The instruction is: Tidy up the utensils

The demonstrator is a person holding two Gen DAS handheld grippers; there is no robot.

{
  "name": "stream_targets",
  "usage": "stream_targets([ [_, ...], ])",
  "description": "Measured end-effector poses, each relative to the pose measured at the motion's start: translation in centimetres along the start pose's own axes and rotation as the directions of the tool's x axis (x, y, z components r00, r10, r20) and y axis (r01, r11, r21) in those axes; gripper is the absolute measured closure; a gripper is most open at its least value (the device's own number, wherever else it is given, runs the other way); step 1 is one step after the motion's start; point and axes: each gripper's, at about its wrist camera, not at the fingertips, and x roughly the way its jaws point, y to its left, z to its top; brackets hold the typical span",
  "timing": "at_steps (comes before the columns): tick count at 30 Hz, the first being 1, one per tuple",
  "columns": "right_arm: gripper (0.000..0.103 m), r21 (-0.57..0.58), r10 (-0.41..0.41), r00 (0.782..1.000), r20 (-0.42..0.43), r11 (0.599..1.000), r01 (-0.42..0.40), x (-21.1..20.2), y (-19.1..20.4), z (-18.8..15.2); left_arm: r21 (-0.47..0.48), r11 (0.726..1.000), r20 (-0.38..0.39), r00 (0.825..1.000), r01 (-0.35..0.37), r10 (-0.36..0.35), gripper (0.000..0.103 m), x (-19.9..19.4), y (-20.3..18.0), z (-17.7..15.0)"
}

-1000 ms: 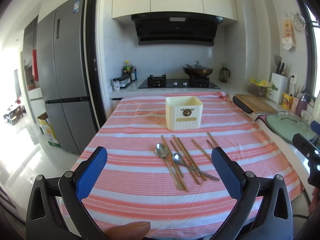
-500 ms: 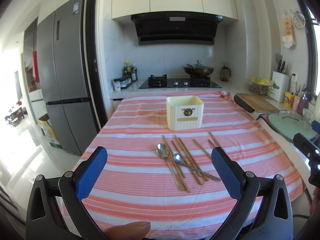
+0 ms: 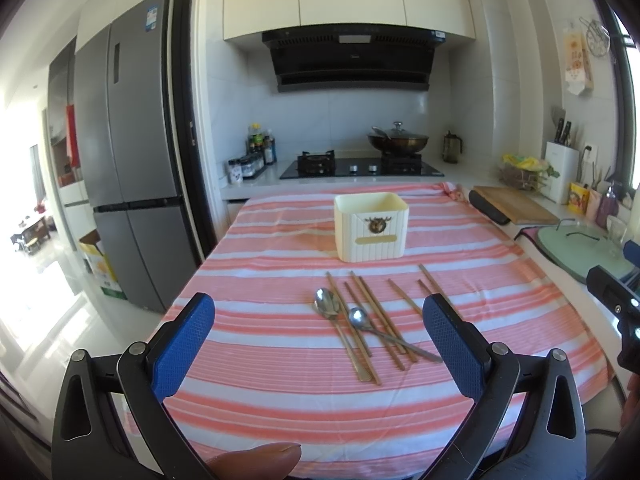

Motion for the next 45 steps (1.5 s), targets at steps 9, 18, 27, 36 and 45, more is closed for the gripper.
stream_targets([
  [9, 0.000, 0.002, 0.001, 1.000, -0.002, 1.000, -0.001, 0.2, 0.1, -0.1, 0.003, 1.000, 0.002, 1.000, -0.003, 0.003, 0.000, 0.2, 0.3, 0.1],
  [18, 0.000, 0.002, 0.001, 1.000, -0.001, 1.000, -0.001, 0.2, 0.1, -0.1, 0.005, 1.000, 0.002, 1.000, -0.005, 0.005, 0.000, 0.4, 0.5, 0.1],
  [27, 0.000, 0.005, -0.004, 1.000, -0.001, 1.000, 0.004, 0.7, 0.3, -0.5, 0.005, 1.000, -0.001, 1.000, -0.008, 0.008, 0.000, 0.6, 0.7, 0.2],
  [36, 0.000, 0.021, -0.006, 1.000, -0.013, 1.000, 0.006, 1.1, -0.3, -0.4, 0.010, 1.000, -0.022, 1.000, -0.011, 0.012, 0.000, 1.7, 0.6, 0.1],
  [45, 0.000, 0.047, -0.010, 0.999, -0.032, 0.999, 0.012, 1.9, -1.2, -0.4, -0.012, 1.000, -0.077, 0.997, -0.012, 0.011, 0.000, 3.1, 0.3, -0.6],
])
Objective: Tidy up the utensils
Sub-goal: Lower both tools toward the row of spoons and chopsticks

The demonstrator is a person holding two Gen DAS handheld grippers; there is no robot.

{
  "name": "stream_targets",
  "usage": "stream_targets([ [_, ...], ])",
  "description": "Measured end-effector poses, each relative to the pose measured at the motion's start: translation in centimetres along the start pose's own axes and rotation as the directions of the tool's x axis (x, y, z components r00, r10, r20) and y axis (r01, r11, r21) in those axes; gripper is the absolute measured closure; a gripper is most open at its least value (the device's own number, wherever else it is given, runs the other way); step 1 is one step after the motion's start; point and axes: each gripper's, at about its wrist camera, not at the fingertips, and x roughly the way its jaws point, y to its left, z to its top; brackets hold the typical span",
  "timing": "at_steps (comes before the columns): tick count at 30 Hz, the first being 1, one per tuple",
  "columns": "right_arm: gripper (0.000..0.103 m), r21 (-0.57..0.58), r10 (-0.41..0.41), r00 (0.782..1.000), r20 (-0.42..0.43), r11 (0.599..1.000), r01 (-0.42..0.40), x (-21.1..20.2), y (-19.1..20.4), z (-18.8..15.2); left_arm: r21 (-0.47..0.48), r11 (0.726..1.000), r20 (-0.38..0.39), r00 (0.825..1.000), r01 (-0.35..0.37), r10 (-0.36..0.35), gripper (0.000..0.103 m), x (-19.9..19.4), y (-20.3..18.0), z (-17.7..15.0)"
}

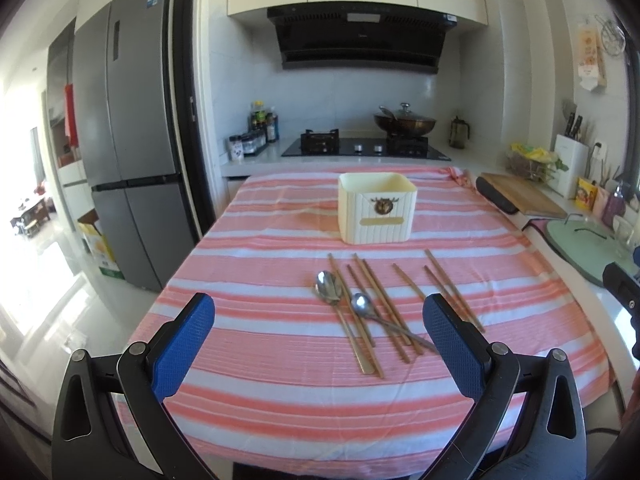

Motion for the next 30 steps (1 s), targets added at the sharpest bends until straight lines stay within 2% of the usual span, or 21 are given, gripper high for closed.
stream_targets([
  [7, 0.000, 0.024, -0.013, 0.999, -0.031, 1.000, 0.014, 1.6, -1.0, -0.6, -0.015, 1.000, -0.055, 0.998, 0.014, -0.015, 0.000, 2.1, 0.2, -0.5],
  [12, 0.000, 0.036, -0.022, 0.998, -0.066, 0.999, 0.024, 3.4, -1.9, -1.3, -0.029, 1.000, -0.133, 0.991, 0.012, -0.016, 0.000, 5.6, 0.5, -1.2],
  [19, 0.000, 0.051, -0.024, 0.990, -0.138, 0.998, 0.031, 7.4, -3.4, -3.4, -0.128, 0.992, -0.292, 0.955, 0.021, -0.058, 0.000, 13.9, 1.2, -3.0],
  [25, 0.000, 0.064, -0.039, 0.973, -0.228, 0.996, 0.055, 10.1, -4.4, -5.4, -0.125, 0.992, -0.364, 0.931, -0.011, -0.036, 0.000, 20.0, 0.8, -4.1],
  [30, 0.000, 0.060, -0.001, 0.960, -0.280, 0.998, 0.019, 12.1, -4.9, -5.6, -0.095, 0.994, -0.407, 0.914, -0.045, 0.002, 0.000, 23.3, 0.2, -4.7],
])
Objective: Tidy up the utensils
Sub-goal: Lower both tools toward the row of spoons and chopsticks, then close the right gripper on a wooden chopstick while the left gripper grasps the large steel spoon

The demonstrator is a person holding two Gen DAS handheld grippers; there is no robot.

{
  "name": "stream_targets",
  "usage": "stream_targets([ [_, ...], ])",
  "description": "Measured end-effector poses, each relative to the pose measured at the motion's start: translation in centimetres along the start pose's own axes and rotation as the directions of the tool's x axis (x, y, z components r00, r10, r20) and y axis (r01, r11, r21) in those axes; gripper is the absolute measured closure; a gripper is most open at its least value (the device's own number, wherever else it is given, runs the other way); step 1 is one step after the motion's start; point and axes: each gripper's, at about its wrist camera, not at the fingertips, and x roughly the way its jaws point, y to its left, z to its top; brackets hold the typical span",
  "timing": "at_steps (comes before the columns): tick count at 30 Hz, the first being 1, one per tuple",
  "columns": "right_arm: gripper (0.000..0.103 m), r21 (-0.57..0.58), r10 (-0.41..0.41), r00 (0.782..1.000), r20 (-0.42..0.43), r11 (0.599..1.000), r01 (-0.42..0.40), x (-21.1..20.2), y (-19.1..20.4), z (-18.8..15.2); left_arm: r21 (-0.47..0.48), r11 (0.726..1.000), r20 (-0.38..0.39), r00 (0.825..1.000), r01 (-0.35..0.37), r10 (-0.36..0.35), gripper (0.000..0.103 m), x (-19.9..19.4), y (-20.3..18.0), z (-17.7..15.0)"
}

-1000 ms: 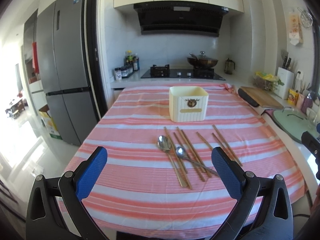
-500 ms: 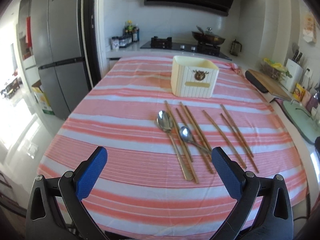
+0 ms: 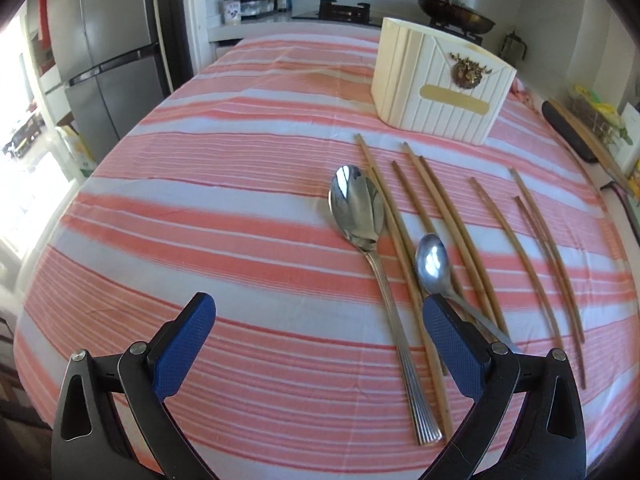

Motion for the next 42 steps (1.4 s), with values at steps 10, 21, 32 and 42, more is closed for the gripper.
stream_targets([
  [10, 0.001, -0.102, 0.072, 0.977, -0.199, 0.990, -0.094, 10.2, -0.7, 3.5, 0.026, 0.999, -0.032, 0.999, -0.037, 0.038, 0.000, 2.8, -0.1, 0.1],
  [21, 0.079, -0.051, 0.271, 0.882, -0.386, 0.948, -0.313, 18.3, 2.4, 4.5, 0.101, 0.995, -0.071, 0.997, -0.021, 0.028, 0.000, 3.1, 0.3, 0.8],
  [32, 0.097, -0.072, 0.169, 0.887, -0.429, 0.973, -0.220, 20.1, 2.0, 3.9, 0.213, 0.973, -0.097, 0.993, 0.086, -0.066, 0.054, 2.6, -0.4, 0.3],
  [42, 0.097, 0.031, 0.044, 0.917, -0.396, 0.999, -0.035, 16.5, -3.3, 1.4, 0.282, 0.942, -0.133, 0.980, 0.183, -0.151, 0.054, 4.6, 2.9, 3.6],
])
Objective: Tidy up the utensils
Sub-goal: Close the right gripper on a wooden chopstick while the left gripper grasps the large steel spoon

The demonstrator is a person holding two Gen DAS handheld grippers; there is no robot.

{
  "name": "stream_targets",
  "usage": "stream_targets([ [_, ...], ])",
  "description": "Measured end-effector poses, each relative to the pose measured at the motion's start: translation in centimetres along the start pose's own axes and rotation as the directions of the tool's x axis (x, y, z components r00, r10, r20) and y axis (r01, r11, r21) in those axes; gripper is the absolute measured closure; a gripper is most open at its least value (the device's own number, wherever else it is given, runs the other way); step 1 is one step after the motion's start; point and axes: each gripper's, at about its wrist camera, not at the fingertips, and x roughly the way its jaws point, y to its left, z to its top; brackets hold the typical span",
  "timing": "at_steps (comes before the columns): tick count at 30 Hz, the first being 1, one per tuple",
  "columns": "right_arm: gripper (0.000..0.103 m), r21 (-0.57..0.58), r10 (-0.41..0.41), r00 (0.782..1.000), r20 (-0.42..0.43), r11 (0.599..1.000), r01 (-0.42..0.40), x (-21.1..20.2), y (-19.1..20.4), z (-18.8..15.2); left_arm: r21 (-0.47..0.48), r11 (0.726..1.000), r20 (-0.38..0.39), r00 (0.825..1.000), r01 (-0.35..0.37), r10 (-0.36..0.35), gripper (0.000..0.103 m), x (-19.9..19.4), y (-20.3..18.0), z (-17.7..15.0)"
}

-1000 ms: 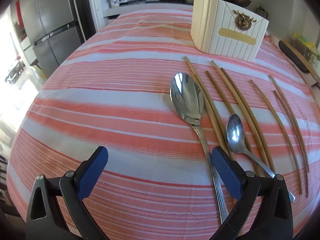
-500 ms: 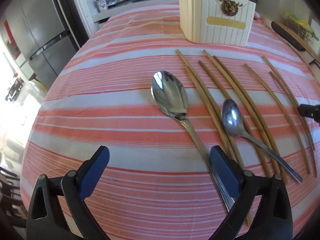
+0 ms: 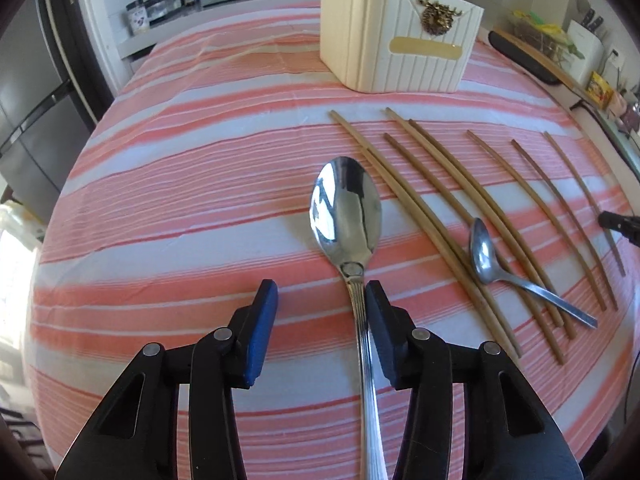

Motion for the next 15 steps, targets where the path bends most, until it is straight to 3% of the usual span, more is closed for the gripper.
stream_targets([
  [1, 0.097, -0.002, -0.002, 1.000, -0.005, 1.000, 0.002, -0.2, -0.3, -0.1, -0.012, 1.000, -0.007, 1.000, 0.001, -0.001, 0.049, -0.1, 0.2, 0.0],
  [4, 0.094, -0.010, 0.009, 0.999, -0.034, 1.000, -0.009, -0.5, -0.9, -0.1, -0.036, 0.999, -0.023, 1.000, -0.015, 0.014, 0.019, -0.5, 0.2, -0.7],
  [5, 0.087, -0.016, 0.012, 0.999, -0.047, 1.000, -0.013, -0.6, -0.8, -0.1, -0.038, 0.999, -0.025, 1.000, -0.014, 0.013, 0.016, -0.6, 0.0, -1.0],
  [6, 0.071, -0.024, 0.019, 0.998, -0.055, 0.999, -0.020, -0.8, -1.0, -0.2, -0.035, 0.999, -0.032, 0.999, -0.007, 0.006, 0.016, -0.7, -0.2, -1.4],
  [8, 0.056, -0.054, 0.034, 0.997, -0.071, 0.998, -0.038, -1.1, -1.1, -0.2, -0.014, 1.000, -0.049, 0.999, -0.018, 0.017, 0.014, -0.6, -0.8, -2.0],
  [10, 0.056, -0.097, 0.034, 0.993, -0.114, 0.994, -0.045, -0.7, -0.8, 0.0, 0.017, 0.998, -0.041, 0.998, -0.057, 0.057, 0.009, -0.7, -1.2, -2.3],
  [15, 0.056, -0.222, -0.007, 0.985, -0.175, 0.975, -0.032, 0.5, 0.3, 1.2, 0.002, 0.999, -0.070, 0.996, -0.053, 0.053, 0.010, 0.0, -0.5, -1.0],
])
